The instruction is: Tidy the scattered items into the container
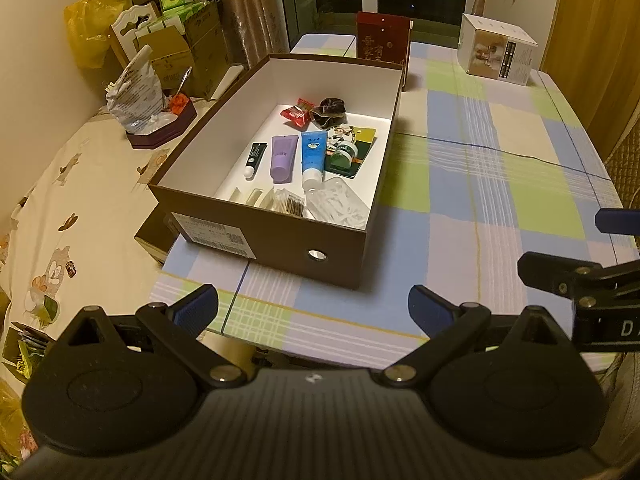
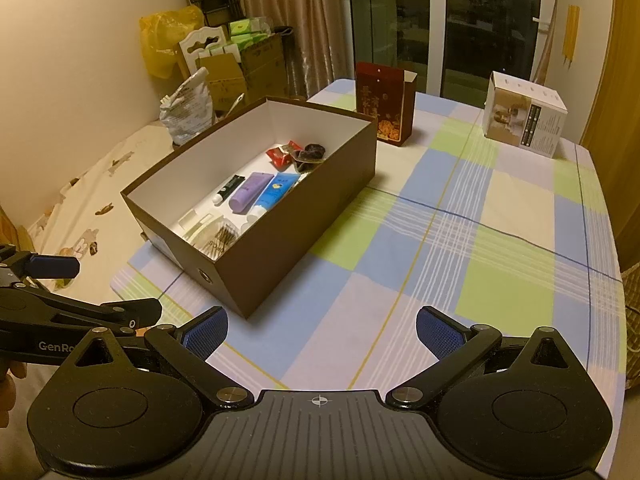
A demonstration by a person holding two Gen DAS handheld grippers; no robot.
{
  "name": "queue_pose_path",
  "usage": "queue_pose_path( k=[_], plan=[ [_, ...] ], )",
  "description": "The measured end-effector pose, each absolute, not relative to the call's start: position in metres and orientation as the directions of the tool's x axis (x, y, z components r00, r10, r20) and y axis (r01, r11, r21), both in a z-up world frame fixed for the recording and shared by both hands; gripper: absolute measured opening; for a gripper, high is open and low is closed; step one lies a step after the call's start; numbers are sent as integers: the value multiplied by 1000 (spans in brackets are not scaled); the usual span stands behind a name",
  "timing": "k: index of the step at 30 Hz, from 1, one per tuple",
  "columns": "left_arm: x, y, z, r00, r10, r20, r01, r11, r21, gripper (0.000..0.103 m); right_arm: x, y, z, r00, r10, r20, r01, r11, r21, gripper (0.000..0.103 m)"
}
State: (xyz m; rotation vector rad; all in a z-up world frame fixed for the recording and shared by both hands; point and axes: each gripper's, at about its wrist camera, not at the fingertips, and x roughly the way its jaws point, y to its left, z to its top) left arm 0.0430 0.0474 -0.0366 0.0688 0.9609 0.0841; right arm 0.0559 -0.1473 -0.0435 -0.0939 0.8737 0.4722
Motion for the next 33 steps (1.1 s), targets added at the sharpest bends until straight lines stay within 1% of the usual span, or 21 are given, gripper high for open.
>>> queue_pose_path(
  k=[33],
  plan=[
    [44, 39, -38, 576, 117, -809, -30, 992, 122, 100, 53, -154, -44, 553, 350, -756, -421, 900, 108, 103]
  ],
)
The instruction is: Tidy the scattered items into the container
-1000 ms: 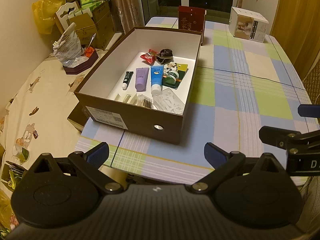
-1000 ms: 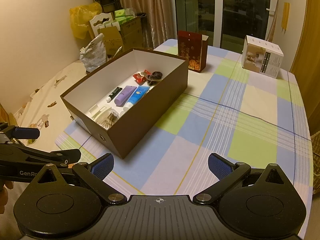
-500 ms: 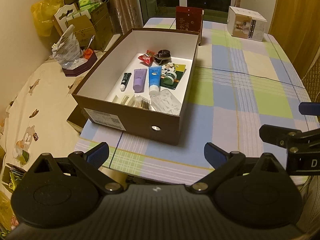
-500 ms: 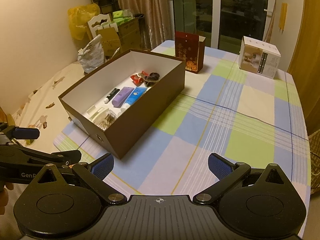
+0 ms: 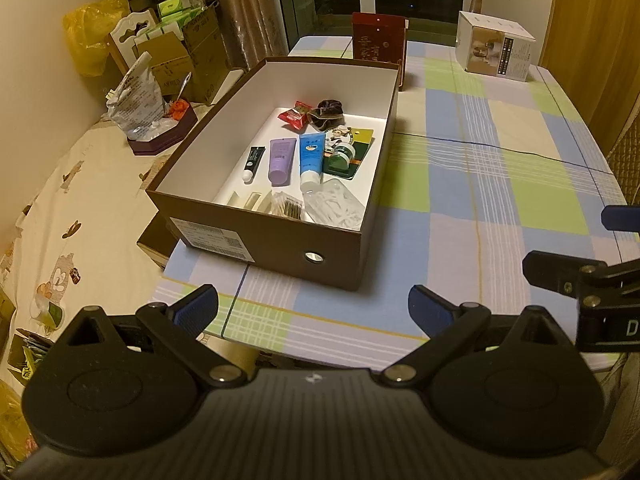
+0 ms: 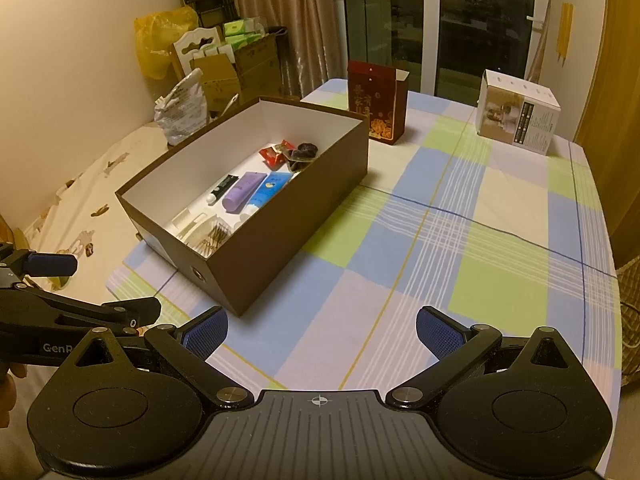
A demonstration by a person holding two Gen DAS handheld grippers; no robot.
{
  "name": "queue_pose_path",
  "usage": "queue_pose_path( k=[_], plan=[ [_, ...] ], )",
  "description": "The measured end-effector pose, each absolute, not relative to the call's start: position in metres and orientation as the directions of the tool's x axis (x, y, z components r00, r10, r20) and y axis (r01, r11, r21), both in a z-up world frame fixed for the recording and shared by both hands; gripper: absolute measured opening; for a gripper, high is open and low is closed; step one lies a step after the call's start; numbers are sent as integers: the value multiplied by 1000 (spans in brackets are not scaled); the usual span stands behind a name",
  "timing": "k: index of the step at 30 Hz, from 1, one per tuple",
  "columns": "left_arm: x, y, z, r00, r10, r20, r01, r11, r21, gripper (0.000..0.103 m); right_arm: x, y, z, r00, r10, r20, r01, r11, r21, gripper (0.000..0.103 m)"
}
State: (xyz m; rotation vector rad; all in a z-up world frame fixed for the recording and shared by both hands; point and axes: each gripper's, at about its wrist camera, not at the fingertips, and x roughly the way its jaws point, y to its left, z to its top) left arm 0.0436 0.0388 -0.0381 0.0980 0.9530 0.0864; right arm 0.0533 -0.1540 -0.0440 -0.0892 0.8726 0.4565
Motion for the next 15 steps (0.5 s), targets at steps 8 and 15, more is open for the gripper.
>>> queue_pose_path(
  k=[8, 15],
  plan=[
    [43, 39, -40, 574, 117, -811, -32, 992, 120, 100, 53, -153, -45, 552, 347, -758, -421, 901, 106, 103],
    [43, 38, -40, 580, 116, -806, -24, 992, 126, 99, 53, -153, -45, 552, 347, -758, -421, 901, 106, 103]
  ],
)
